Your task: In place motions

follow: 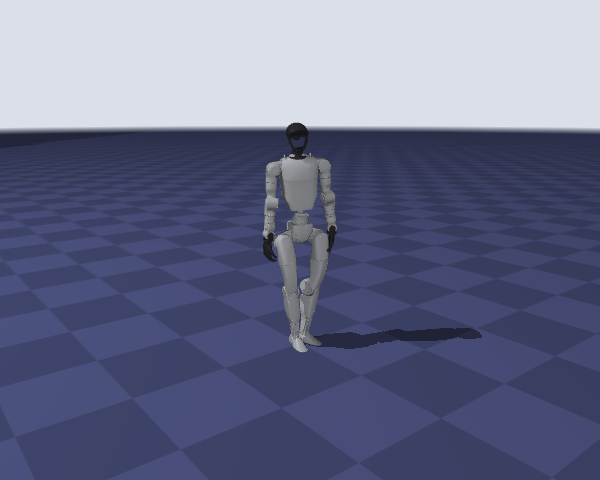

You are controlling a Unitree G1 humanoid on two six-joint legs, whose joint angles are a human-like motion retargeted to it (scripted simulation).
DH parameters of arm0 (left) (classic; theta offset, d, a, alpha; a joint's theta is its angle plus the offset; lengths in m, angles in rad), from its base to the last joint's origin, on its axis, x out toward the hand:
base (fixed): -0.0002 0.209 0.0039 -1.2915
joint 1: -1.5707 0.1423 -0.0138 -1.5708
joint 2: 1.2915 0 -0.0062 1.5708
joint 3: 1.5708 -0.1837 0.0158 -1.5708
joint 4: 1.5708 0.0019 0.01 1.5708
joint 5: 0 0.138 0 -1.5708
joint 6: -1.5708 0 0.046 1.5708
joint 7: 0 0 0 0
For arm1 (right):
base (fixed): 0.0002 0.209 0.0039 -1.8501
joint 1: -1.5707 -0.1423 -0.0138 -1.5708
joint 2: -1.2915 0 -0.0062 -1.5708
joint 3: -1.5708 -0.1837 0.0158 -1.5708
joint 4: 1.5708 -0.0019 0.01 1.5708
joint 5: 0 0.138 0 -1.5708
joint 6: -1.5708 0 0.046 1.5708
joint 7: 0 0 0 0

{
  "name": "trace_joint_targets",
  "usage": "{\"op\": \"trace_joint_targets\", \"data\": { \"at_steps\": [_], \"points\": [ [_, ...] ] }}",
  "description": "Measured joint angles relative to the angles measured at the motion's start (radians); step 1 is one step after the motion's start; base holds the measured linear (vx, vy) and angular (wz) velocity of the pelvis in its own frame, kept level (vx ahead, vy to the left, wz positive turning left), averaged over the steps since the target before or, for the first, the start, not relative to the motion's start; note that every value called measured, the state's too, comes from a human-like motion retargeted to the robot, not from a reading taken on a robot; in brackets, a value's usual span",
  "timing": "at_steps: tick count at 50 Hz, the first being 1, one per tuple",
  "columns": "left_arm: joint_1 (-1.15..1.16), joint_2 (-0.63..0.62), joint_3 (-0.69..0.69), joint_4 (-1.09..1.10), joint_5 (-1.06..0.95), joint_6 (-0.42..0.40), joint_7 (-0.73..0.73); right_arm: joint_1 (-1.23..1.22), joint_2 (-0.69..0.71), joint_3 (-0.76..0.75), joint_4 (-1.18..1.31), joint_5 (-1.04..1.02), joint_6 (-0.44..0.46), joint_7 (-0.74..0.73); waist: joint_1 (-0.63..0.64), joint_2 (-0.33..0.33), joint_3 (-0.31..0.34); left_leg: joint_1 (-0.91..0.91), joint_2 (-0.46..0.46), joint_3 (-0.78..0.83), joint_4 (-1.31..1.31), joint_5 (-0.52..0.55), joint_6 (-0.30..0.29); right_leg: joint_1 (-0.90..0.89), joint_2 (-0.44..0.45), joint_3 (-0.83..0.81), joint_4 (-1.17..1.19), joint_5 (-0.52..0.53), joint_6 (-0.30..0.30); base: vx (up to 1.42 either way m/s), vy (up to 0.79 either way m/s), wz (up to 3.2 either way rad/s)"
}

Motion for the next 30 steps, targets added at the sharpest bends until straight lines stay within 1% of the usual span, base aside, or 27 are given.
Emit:
{"op": "trace_joint_targets", "data": {
  "at_steps": [2,5,9,15,17,20,21,23,24,28,30],
  "points": [
    [-0.009,0.002,0.018,0.005,-0.023,-0.005,-0.001,0.004,-0.001,0.014,0.006,0.005,0.002,-0.013,-0.042,0.011,0.006,-0.008,0.002,-0.033,0.005,0.0,0.005,-0.004,-0.012,-0.018,0.007,-0.002,0.019,0.03,-0.03,1.1],
    [-0.016,0.002,0.037,-0.001,-0.03,0.002,-0.009,0.011,-0.002,0.023,0.009,-0.007,0.008,-0.008,-0.048,0.011,0.009,-0.005,-0.002,-0.032,0.005,-0.006,0.007,0.003,-0.008,-0.012,0.004,0.0,0.02,0.04,-0.01,-0.1],
    [-0.015,0.007,0.031,-0.019,-0.031,-0.006,-0.004,0.009,0.002,0.03,0.006,-0.043,0.028,0.034,-0.044,0.008,0.004,-0.008,-0.007,-0.035,0.011,-0.017,0.007,-0.002,-0.006,-0.016,0.01,0.0,0.021,0.07,-0.02,-0.05],
    [-0.014,0.006,0.017,-0.027,-0.011,-0.008,-0.005,0.006,0.01,0.04,-0.033,-0.087,0.034,0.038,-0.098,0.016,0.008,-0.034,-0.018,-0.137,0.044,-0.024,0.017,-0.02,-0.015,-0.093,0.032,-0.007,0.024,0.07,-0.03,0.62],
    [-0.015,0.004,0.02,-0.022,-0.01,-0.006,-0.006,0.001,0.011,0.045,-0.044,-0.099,0.033,0.038,-0.057,0.018,0.001,-0.045,-0.007,-0.118,0.054,-0.027,0.008,-0.012,-0.012,-0.065,0.038,-0.018,0.035,0.07,-0.06,-0.1],
    [-0.018,-0.001,0.017,-0.016,-0.01,-0.001,-0.006,-0.005,0.013,0.043,-0.051,-0.098,0.029,0.041,-0.046,0.033,0.002,-0.073,0.004,-0.169,0.077,-0.016,-0.005,-0.014,0.0,-0.086,0.058,-0.03,0.037,0.08,-0.09,0.35],
    [-0.019,-0.001,0.022,-0.018,-0.007,-0.001,-0.007,-0.012,0.015,0.047,-0.05,-0.089,0.029,0.043,-0.033,0.038,0.002,-0.088,0.017,-0.167,0.088,-0.008,-0.013,-0.016,0.008,-0.073,0.072,-0.037,0.049,0.04,-0.13,0.43],
    [-0.022,0.003,0.028,-0.025,0.0,-0.003,-0.013,-0.024,0.021,0.053,-0.044,-0.068,0.03,0.043,-0.026,0.045,0.004,-0.114,0.035,-0.181,0.105,0.006,-0.024,-0.023,0.021,-0.039,0.097,-0.037,0.068,0.01,-0.17,0.74],
    [-0.025,0.007,0.029,-0.031,0.005,-0.005,-0.017,-0.029,0.024,0.057,-0.041,-0.057,0.03,0.042,-0.018,0.045,0.006,-0.123,0.04,-0.187,0.11,0.013,-0.028,-0.023,0.03,0.013,0.105,-0.029,0.077,0.04,-0.22,0.87],
    [-0.04,0.031,0.009,-0.055,0.031,-0.009,-0.031,-0.039,0.032,0.058,-0.032,-0.022,0.025,0.047,0.051,0.027,0.019,-0.151,0.046,-0.217,0.127,0.042,-0.036,0.005,0.079,0.341,0.102,0.006,0.13,0.03,-0.25,1.05],
    [-0.051,0.044,-0.013,-0.069,0.041,-0.008,-0.035,-0.037,0.03,0.05,-0.033,-0.01,0.017,0.055,0.072,0.02,0.031,-0.166,0.03,-0.296,0.137,0.063,-0.042,0.03,0.085,0.426,0.091,-0.003,0.163,0.09,-0.35,2.13]
  ]
}}
